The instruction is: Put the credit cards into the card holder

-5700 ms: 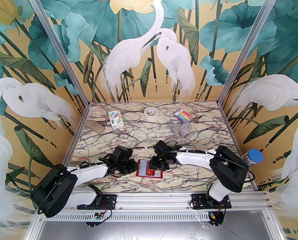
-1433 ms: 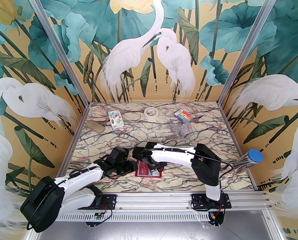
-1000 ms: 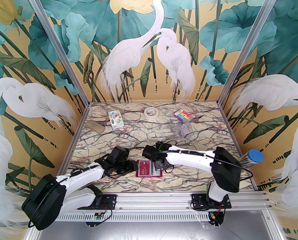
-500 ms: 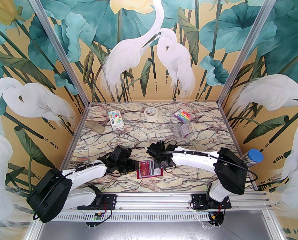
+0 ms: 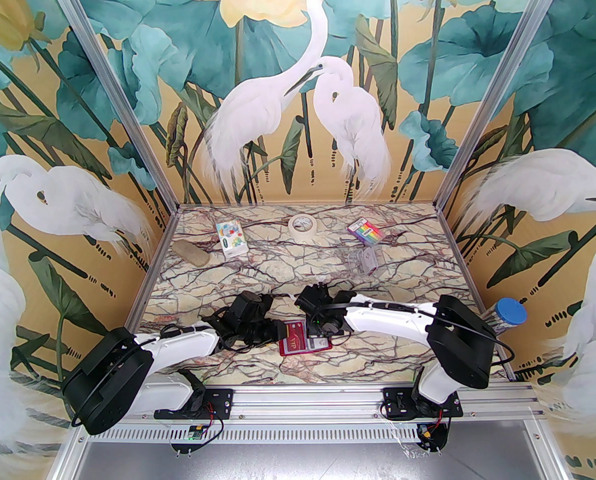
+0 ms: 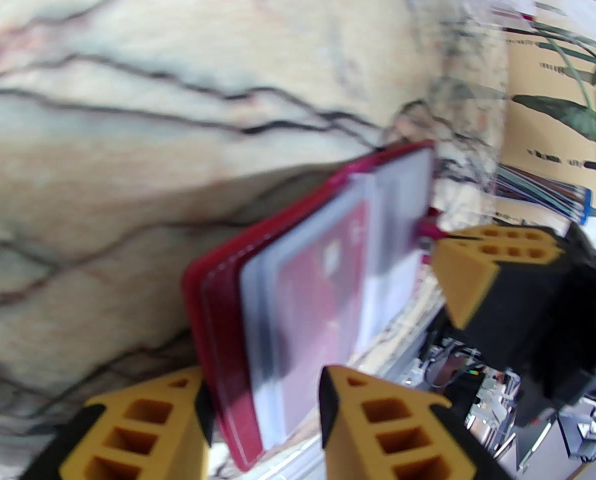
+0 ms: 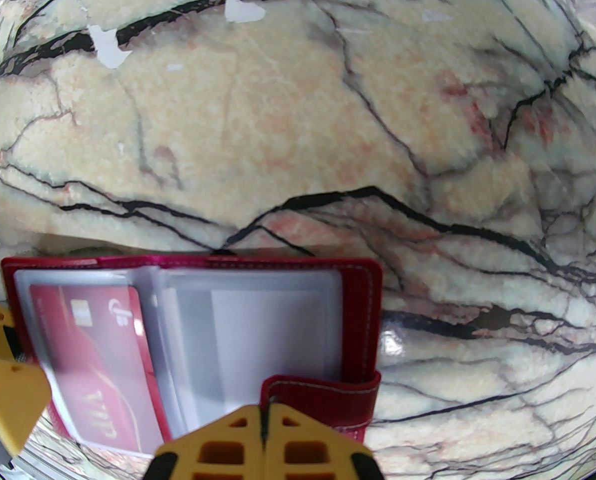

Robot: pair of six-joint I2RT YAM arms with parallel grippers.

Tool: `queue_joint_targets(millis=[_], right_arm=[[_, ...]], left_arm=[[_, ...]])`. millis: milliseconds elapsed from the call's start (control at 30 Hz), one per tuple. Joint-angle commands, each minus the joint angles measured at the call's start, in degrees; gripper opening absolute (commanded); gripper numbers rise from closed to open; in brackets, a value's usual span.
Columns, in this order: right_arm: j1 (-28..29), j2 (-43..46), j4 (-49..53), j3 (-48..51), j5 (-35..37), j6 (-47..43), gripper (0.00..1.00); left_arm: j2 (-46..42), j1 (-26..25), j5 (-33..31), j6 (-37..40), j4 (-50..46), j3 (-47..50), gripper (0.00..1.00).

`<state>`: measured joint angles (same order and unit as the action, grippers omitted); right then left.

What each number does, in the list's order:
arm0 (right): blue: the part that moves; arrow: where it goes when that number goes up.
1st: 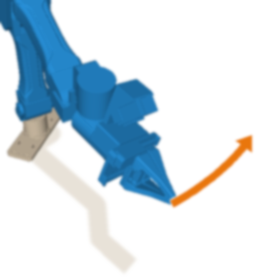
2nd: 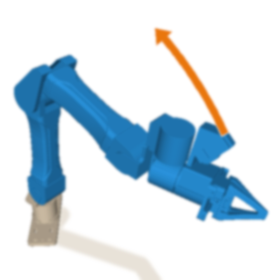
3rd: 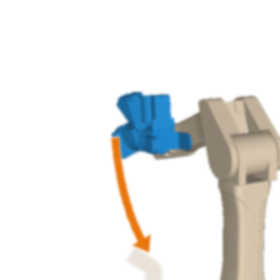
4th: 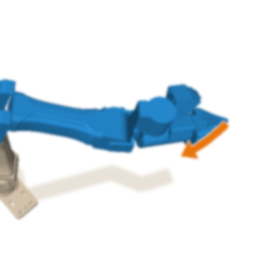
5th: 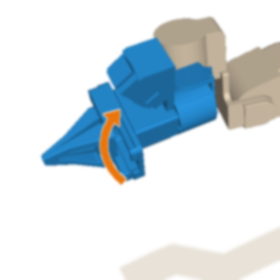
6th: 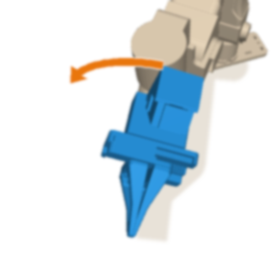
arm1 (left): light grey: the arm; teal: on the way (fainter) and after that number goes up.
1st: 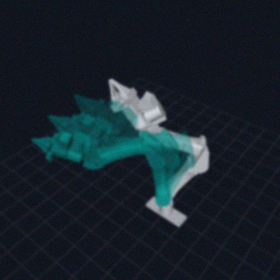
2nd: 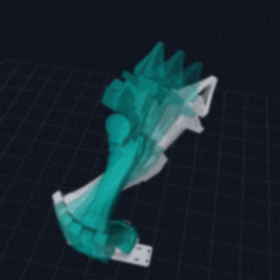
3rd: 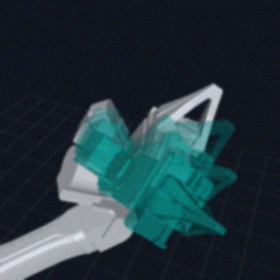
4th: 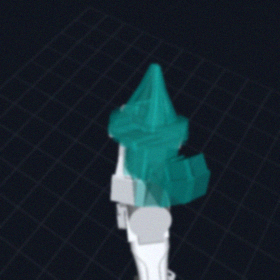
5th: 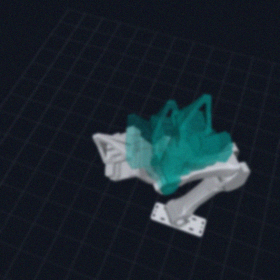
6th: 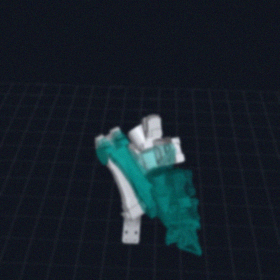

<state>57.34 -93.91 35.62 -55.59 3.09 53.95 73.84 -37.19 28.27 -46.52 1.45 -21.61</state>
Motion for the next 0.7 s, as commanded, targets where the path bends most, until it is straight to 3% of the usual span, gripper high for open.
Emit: queue_joint_targets(millis=[0,400,667], right_arm=[[-0.38,1.97,-3.11,1.06,-2.07,1.21,0.00],[-2.03,5.19,-11.55,5.53,-7.72,2.24,0.00],[-3.40,8.01,-16.77,9.32,-11.56,4.62,0.00]], left_arm=[[-2.40,-0.58,3.61,-1.85,5.02,1.16,0.40],[-8.79,-0.79,6.68,-3.66,7.47,1.65,0.42],[-6.45,-1.98,8.56,-5.33,13.67,2.04,0.44]])
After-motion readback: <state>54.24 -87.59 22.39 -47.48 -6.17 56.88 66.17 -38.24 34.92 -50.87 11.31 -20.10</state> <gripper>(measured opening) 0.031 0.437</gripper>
